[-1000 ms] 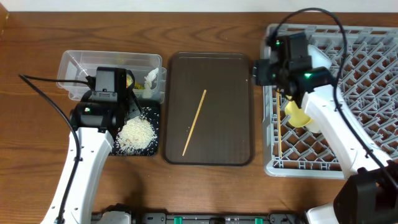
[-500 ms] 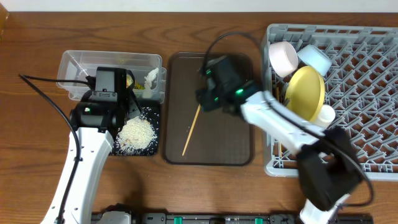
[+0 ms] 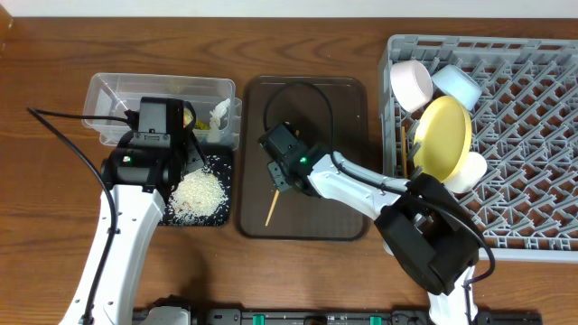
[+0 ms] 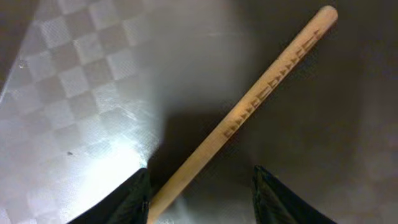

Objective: Sort waste into correct bins and load items into the dishwasher rack
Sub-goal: 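Grasp the remaining chopstick on the brown tray with the right gripper, then insert the second chopstick into the rack beside the first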

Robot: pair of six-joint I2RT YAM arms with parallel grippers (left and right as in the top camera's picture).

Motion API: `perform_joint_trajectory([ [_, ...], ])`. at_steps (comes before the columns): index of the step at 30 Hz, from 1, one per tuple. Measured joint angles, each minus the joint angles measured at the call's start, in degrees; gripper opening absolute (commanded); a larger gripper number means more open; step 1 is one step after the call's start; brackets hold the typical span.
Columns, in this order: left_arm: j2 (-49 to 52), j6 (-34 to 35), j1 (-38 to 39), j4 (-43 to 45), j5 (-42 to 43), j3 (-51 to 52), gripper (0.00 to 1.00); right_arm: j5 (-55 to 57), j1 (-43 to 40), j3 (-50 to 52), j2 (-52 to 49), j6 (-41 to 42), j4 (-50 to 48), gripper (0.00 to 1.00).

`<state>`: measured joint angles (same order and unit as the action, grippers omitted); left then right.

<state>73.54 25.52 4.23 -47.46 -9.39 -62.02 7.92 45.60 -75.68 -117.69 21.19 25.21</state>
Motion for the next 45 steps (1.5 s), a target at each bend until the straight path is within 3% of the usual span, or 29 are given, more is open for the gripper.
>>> perform_joint_trajectory([
  [8,0.00,0.00,0.00,0.00,0.00,0.00,0.71,1.22,-2.12,-0.57,0.04,3.15,3.39,0.01],
  [19,0.00,0.00,0.00,-0.02,0.00,0.00,0.72,-0.59,-10.16,-0.15,3.89,1.70,7.06,0.01],
  [31,0.00,0.00,0.00,0.00,0.00,0.00,0.72,-0.85,-24.96,0.04,27.91,-3.26,17.31,0.01],
  [39,0.02,0.00,0.00,0.00,0.00,0.00,0.72,-2.38,-35.12,0.09,27.58,-3.58,24.20,0.02],
  [42,0.02,0.00,0.00,0.02,0.02,0.00,0.72,-3.43,-35.82,0.09,25.62,-4.04,25.64,0.07],
  [45,0.02,-0.15,0.00,0.00,0.02,0.00,0.79,-4.22,-35.82,0.11,23.26,-4.26,25.86,0.23],
])
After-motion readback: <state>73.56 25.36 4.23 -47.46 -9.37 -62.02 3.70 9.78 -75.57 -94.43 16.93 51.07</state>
